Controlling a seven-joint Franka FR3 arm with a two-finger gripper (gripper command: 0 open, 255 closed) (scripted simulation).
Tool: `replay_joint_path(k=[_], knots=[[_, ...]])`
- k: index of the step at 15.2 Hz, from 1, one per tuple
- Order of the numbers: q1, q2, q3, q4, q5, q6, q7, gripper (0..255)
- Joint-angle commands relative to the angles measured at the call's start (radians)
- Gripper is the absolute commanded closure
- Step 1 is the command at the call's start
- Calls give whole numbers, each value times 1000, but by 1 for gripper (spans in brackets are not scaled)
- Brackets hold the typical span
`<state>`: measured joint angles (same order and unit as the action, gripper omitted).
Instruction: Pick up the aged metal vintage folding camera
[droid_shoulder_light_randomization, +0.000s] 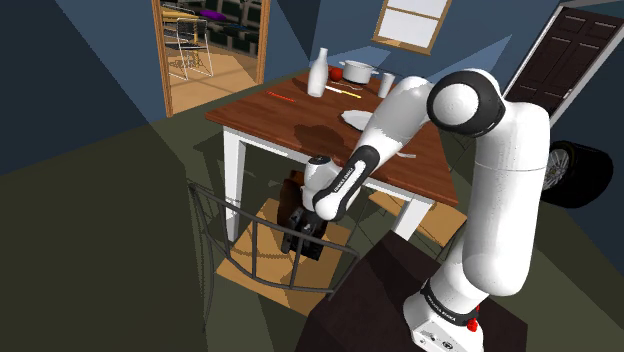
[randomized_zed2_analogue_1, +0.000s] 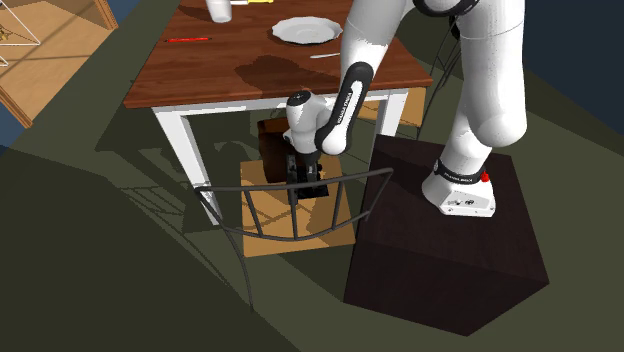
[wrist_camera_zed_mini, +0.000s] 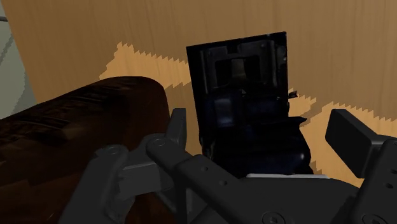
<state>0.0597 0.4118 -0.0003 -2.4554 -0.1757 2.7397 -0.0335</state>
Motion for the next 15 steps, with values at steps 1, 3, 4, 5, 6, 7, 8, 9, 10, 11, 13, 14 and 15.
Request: replay_joint_path(k=[1,3,4,5,6,7,8,9,10,11,13,14,15], knots=[[-1,8,-2,4,-1,4,0,0],[-1,9,-3,3,-1,5,0,255],[-1,9,-2,3,-1,5,0,255],[-1,8,-3,3,-1,5,0,255],[-2,8,-3,2,-1,5,0,255],[-1,9,-3,2,-1,6,0,255],[-1,9,-3,3,-1,6,0,255],[-1,9,-3,3,-1,6,0,255],[-1,9,-3,3,-1,6,0,255],[-1,8,-2,4,-1,4,0,255],[-4,-23,2,-4,4,-19,-5,255],[-6,-38,5,-8,7,-31,-8,255],[-7,-54,7,-11,10,-43,-11,255]])
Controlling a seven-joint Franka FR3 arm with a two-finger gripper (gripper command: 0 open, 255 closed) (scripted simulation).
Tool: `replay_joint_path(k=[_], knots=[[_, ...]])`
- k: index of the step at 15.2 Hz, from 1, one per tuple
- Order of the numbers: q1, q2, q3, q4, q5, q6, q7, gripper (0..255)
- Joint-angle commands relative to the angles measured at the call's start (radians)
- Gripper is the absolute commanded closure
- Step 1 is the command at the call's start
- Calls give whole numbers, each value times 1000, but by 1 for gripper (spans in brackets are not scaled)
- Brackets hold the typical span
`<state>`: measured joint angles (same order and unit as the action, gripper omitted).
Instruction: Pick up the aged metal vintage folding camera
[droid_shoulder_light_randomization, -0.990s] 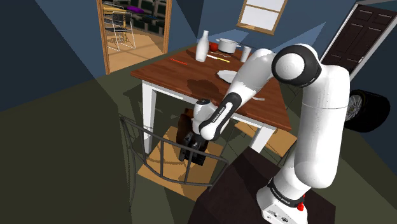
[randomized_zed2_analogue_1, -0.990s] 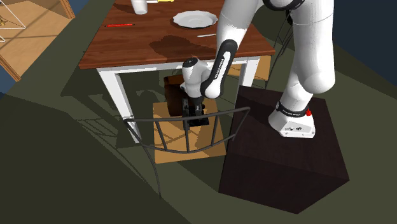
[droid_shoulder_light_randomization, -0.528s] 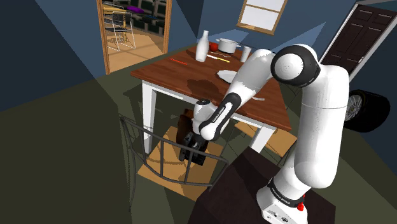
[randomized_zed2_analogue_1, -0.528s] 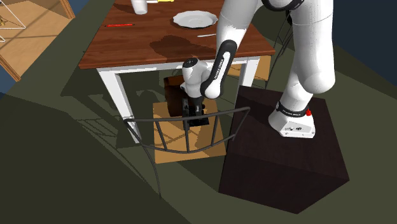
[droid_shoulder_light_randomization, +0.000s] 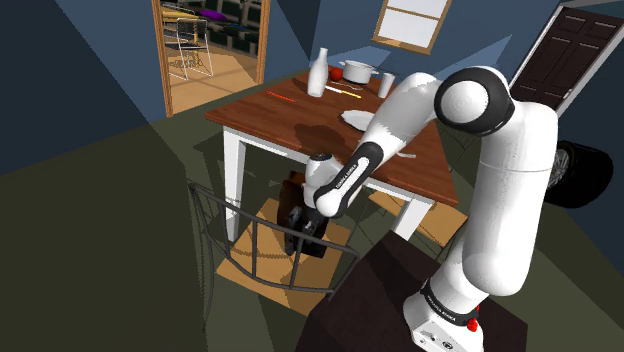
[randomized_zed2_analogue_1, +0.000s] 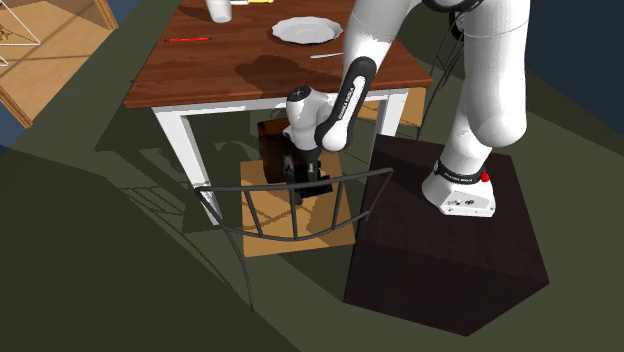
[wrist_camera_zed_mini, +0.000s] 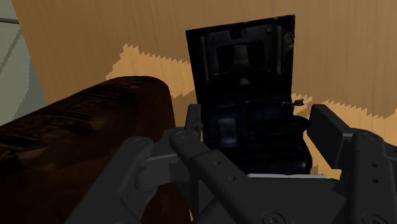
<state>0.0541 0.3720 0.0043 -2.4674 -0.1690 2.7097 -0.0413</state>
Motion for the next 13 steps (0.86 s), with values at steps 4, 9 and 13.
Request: replay_joint_path(k=[4,9,13], knots=[[-7,-75,10,-11,15,-62,-15,255],[-11,-148,18,-20,31,-126,-29,255],[-13,-179,21,-22,37,-154,-35,255]])
